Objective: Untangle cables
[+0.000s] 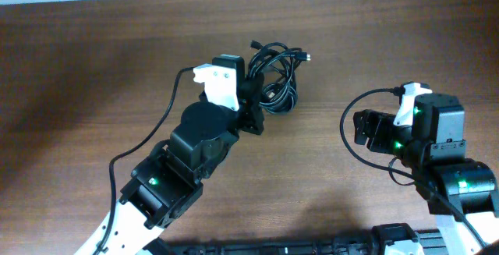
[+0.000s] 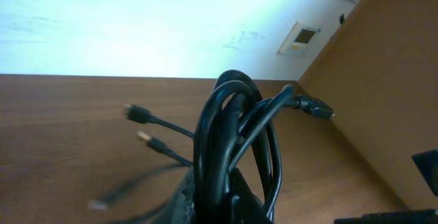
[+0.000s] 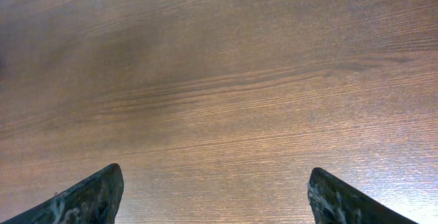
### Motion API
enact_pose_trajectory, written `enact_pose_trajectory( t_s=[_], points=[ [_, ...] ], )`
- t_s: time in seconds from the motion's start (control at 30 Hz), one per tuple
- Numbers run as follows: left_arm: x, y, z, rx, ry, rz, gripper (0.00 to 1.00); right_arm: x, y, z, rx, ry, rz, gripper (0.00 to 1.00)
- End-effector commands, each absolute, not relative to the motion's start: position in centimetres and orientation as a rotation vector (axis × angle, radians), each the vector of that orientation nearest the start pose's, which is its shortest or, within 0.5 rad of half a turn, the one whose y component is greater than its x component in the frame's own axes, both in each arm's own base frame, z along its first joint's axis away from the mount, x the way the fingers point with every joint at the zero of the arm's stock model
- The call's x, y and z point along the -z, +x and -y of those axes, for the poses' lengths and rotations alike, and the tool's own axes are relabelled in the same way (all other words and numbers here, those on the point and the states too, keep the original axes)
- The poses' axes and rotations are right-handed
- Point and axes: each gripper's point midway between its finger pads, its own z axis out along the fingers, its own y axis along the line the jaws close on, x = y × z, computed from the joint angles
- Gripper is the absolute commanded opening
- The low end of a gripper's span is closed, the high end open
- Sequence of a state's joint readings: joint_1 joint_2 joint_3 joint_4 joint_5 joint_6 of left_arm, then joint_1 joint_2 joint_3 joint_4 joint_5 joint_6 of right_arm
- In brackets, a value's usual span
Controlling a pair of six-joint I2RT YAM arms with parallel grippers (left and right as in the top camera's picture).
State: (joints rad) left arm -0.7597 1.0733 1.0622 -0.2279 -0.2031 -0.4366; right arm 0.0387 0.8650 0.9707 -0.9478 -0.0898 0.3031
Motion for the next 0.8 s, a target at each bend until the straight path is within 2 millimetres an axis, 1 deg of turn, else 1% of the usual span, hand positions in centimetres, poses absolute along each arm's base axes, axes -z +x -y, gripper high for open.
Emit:
enact_pose_trajectory(
  t_s=[0.0, 0.03, 0.1, 0.17, 0.2, 0.27, 0.37, 0.4, 0.5, 0.57, 0.67, 0.73, 0.77],
  points=[
    [-36.0, 29.7, 22.4, 0.638, 0.122, -1.807, 0.00, -22.5, 24.6, -2.5, -0.278, 0.272, -2.380, 0.87],
    [-36.0, 29.7, 22.4, 0.638, 0.122, -1.807, 0.00, -22.8, 24.4, -2.7, -0.292, 0.265, -2.371, 0.87],
    [-36.0, 29.7, 22.4, 0.639, 0.123, -1.807, 0.00, -23.7, 24.0, -3.9, -0.357, 0.180, -2.341, 0.88],
    [-36.0, 29.5, 22.7, 0.674, 0.116, -1.812, 0.00, -25.4, 23.3, -6.3, -0.479, -0.020, -2.271, 0.88],
    [-36.0, 29.4, 22.9, 0.705, 0.098, -1.819, 0.00, -26.0, 23.0, -7.0, -0.509, -0.081, -2.243, 0.88],
    [-36.3, 28.9, 23.9, 0.783, 0.120, -1.818, 0.00, -27.4, 22.6, -8.3, -0.575, -0.178, -2.176, 0.88],
    [-37.0, 27.8, 25.5, 0.897, 0.196, -1.800, 0.00, -28.6, 22.3, -9.8, -0.672, -0.250, -2.117, 0.88],
    [-37.5, 27.4, 26.0, 0.937, 0.227, -1.785, 0.00, -28.9, 22.0, -10.4, -0.699, -0.309, -2.094, 0.88],
    [-38.4, 26.6, 26.9, 1.003, 0.275, -1.750, 0.00, -29.8, 21.5, -11.5, -0.772, -0.378, -2.047, 0.88],
    [-38.9, 26.0, 27.5, 1.052, 0.317, -1.731, 0.00, -30.9, 21.2, -12.4, -0.833, -0.431, -1.993, 0.88],
    [-39.1, 25.8, 27.7, 1.069, 0.330, -1.721, 0.00, -32.2, 20.7, -13.4, -0.900, -0.498, -1.924, 0.88],
    [-39.1, 25.6, 27.8, 1.076, 0.338, -1.721, 0.00, -32.3, 20.6, -13.5, -0.911, -0.507, -1.916, 0.88],
    [-39.3, 25.3, 28.1, 1.100, 0.360, -1.713, 0.00, -32.3, 20.6, -13.5, -0.911, -0.507, -1.916, 0.88]
  ],
)
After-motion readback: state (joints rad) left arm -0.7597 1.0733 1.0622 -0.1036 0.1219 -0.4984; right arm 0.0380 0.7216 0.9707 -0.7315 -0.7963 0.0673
